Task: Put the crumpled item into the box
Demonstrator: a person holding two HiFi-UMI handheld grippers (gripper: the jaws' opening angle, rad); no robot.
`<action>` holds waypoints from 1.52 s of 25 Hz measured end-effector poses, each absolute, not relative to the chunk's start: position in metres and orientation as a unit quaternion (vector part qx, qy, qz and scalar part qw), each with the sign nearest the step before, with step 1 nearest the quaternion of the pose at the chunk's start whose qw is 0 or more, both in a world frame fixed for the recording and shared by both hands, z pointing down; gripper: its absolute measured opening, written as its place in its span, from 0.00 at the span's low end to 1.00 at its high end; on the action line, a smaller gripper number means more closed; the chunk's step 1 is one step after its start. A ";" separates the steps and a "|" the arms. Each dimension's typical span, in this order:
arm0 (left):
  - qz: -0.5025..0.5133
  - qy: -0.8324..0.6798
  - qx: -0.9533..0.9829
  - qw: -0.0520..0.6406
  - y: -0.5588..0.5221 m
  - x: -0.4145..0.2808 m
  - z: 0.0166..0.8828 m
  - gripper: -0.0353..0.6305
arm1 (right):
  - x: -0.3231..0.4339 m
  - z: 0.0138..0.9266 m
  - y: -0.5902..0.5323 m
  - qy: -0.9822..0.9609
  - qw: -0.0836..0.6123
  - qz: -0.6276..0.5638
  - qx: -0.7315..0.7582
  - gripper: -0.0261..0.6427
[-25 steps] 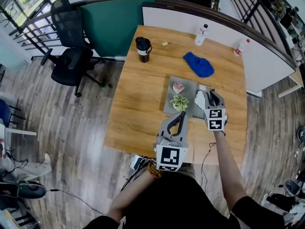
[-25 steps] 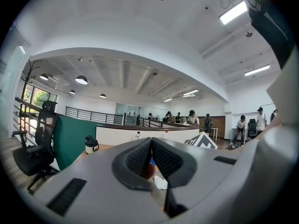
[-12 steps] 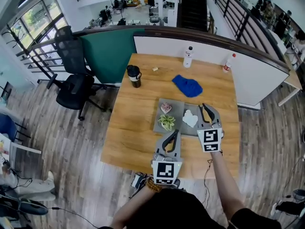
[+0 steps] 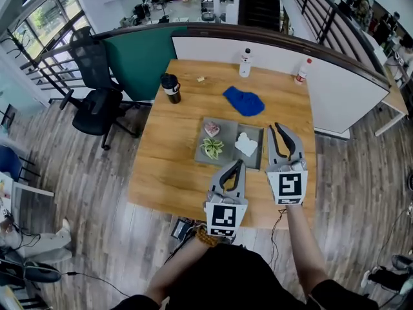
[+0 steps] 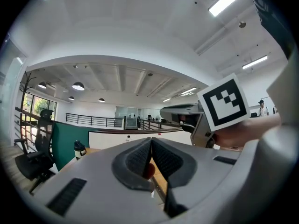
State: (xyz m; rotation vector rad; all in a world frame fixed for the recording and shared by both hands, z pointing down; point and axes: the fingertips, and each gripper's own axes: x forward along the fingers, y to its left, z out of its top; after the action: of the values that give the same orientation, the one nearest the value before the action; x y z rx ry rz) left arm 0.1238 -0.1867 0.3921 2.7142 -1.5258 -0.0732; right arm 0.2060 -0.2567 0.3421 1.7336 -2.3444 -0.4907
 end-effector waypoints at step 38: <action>-0.061 -0.534 0.843 -0.021 -0.124 0.157 0.370 0.09 | 0.234 0.350 -0.107 -0.793 -0.005 -0.161 0.588 0.04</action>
State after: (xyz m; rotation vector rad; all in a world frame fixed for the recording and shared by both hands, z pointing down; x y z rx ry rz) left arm 0.1573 -0.1242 0.3699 2.6852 -1.7005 -0.1954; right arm 0.2339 -0.1067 0.3498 1.8537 -2.4979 -0.5060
